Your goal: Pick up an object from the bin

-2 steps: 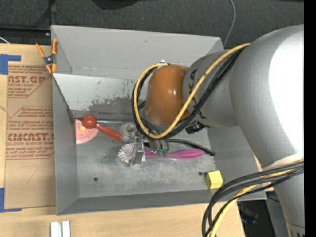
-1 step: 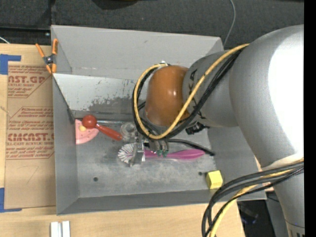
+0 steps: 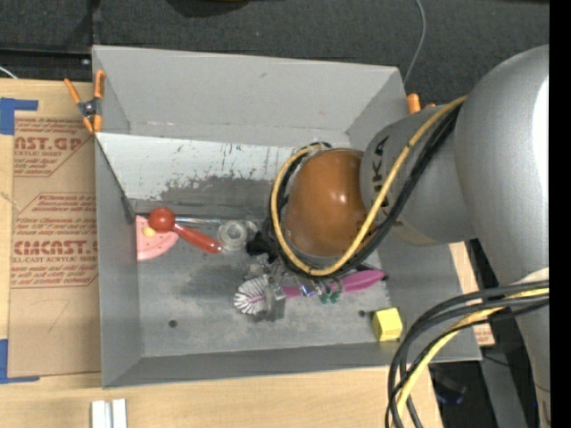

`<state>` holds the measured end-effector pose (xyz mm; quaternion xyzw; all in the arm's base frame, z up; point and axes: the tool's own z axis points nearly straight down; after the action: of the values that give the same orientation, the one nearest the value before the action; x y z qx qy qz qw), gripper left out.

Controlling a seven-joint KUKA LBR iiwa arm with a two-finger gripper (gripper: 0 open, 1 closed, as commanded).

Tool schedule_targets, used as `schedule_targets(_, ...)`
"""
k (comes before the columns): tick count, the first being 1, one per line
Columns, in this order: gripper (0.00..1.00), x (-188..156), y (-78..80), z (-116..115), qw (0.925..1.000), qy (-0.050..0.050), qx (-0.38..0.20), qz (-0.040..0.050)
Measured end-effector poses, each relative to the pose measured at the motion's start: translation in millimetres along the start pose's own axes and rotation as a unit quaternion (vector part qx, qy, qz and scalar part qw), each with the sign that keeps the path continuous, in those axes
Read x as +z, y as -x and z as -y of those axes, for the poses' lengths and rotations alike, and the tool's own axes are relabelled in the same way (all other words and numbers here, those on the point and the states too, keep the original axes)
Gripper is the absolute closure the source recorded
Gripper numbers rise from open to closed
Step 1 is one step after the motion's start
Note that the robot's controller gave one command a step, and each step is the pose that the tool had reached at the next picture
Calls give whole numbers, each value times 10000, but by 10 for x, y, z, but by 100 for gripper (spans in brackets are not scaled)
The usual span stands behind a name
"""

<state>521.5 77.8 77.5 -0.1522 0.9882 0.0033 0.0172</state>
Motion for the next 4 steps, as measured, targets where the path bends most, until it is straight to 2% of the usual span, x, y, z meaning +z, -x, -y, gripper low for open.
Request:
schedule_targets(1,100,-4,299,-65,9876,-8,1568,-40)
schedule_targets(2,100,-254,189,-68,9940,-7,1094,-86)
schedule_targets(3,100,-356,599,290,10000,-5,62,-56)
schedule_targets(4,100,-207,359,59,9983,7,582,-61)
